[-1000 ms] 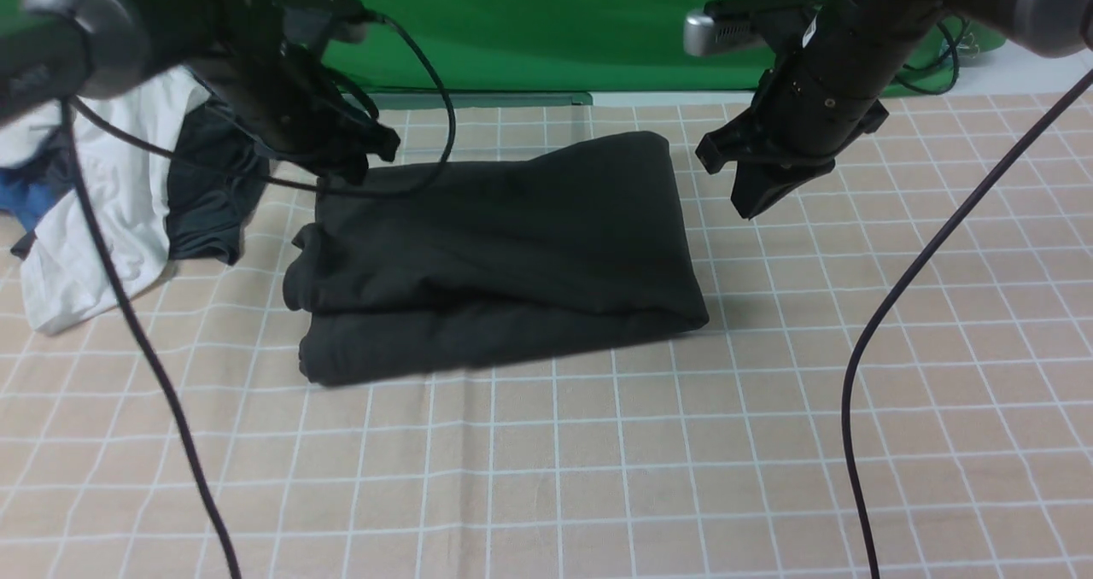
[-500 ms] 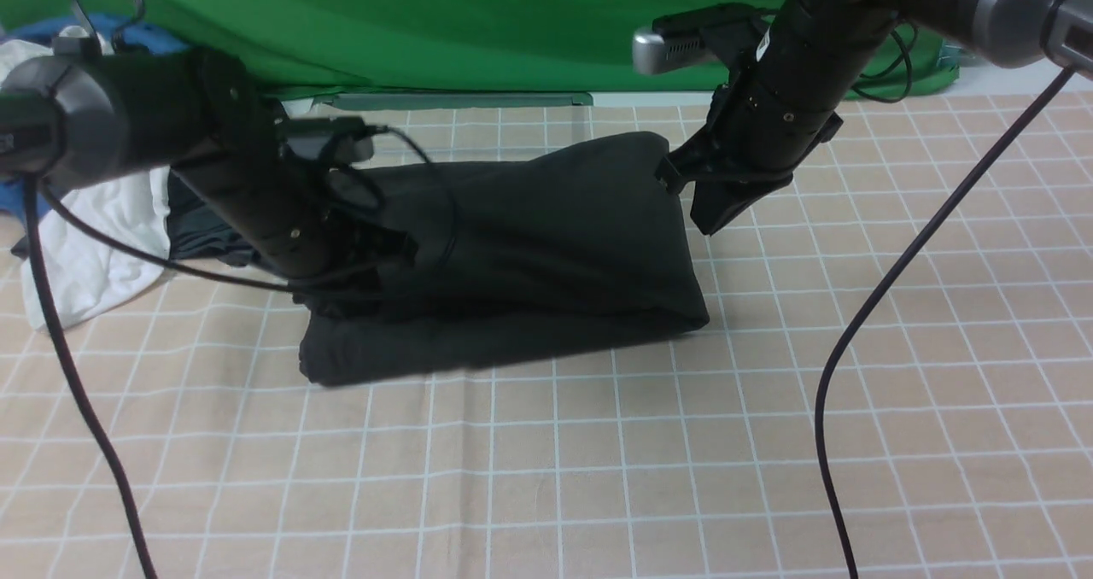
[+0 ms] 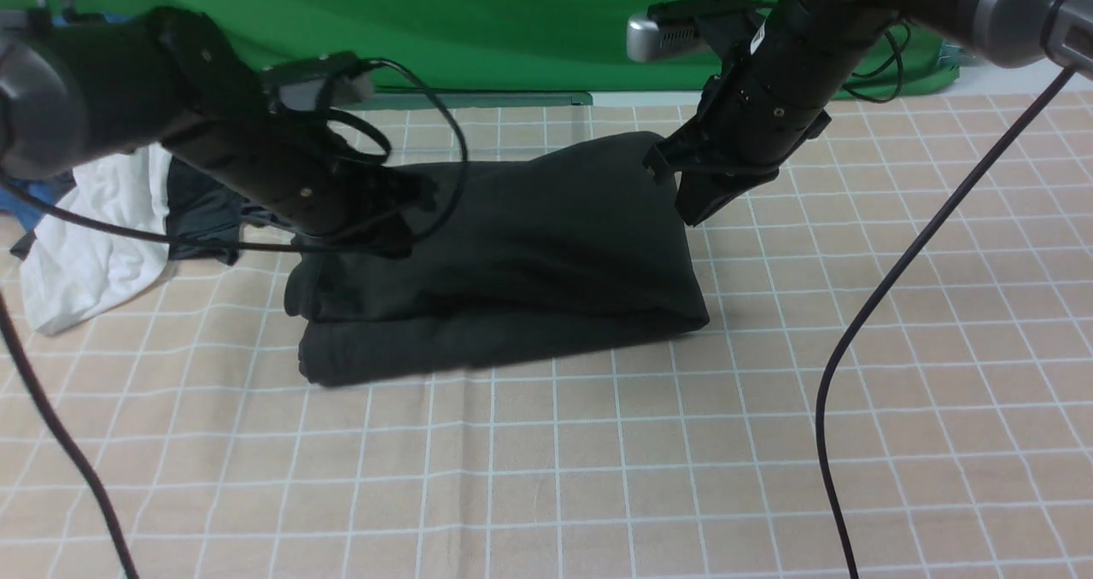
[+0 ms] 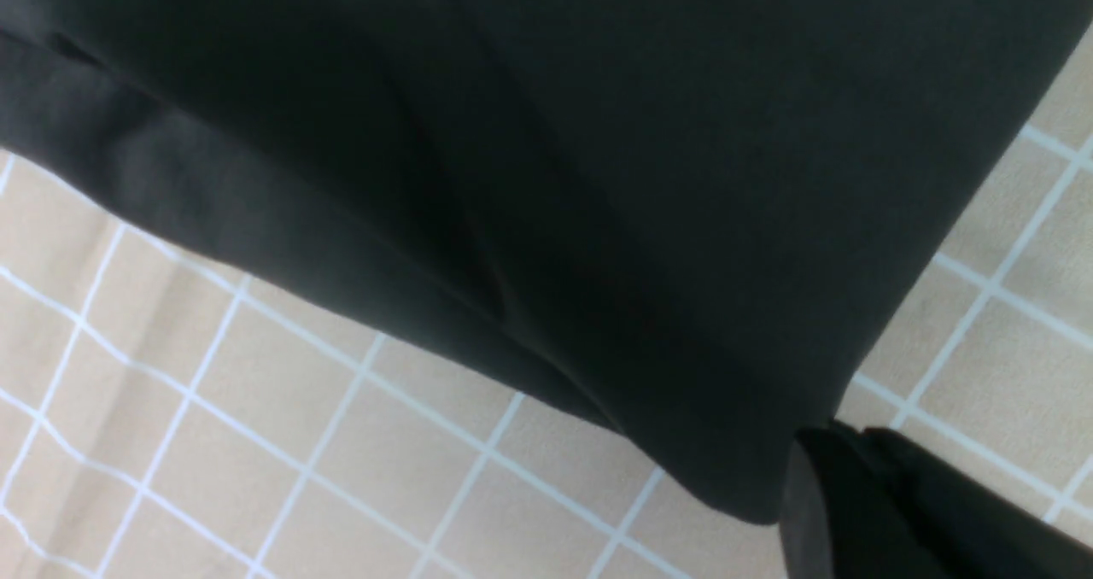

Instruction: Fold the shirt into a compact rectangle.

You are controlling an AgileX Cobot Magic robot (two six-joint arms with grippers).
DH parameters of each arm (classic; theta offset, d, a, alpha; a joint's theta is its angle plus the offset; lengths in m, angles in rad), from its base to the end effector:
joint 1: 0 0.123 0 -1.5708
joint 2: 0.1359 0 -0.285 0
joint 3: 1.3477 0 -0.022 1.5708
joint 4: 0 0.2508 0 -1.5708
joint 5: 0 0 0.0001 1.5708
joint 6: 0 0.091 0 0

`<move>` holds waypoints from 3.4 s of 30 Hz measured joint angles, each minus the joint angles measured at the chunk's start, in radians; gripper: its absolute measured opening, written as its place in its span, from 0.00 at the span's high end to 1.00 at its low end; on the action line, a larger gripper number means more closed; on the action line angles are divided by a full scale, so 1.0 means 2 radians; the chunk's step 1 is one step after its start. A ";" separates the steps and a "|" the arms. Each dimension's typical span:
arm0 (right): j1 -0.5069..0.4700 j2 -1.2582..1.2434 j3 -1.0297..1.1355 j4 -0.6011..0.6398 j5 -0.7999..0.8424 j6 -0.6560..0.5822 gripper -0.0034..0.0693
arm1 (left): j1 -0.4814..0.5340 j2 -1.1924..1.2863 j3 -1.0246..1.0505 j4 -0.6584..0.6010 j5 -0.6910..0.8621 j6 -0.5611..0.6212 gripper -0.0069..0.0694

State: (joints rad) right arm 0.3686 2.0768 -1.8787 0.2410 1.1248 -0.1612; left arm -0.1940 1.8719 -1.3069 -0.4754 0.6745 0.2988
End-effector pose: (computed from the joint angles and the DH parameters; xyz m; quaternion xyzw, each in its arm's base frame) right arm 0.4150 0.1813 0.2618 -0.2244 0.9534 0.1321 0.1527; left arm 0.3808 -0.1014 0.2078 0.0870 0.9584 -0.1712 0.2111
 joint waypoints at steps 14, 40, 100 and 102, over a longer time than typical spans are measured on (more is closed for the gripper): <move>-0.017 0.000 0.000 -0.025 0.023 0.019 0.86 | -0.022 0.036 0.001 -0.010 0.021 0.008 0.88; 0.003 0.089 0.006 0.001 0.006 0.039 0.21 | -0.012 -0.407 0.249 0.080 0.073 -0.069 0.88; -0.008 -0.815 0.453 -0.133 -0.302 0.038 0.90 | -0.012 -0.627 0.339 0.074 -0.017 -0.066 0.88; -0.008 -0.853 0.499 -0.133 -0.335 0.025 0.90 | -0.012 -0.655 0.359 0.074 -0.035 -0.066 0.88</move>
State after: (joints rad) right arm 0.3523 0.3708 -0.8816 -0.0255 0.4543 -0.1105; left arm -0.2186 0.5626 -0.5892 -0.3279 0.6051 0.1668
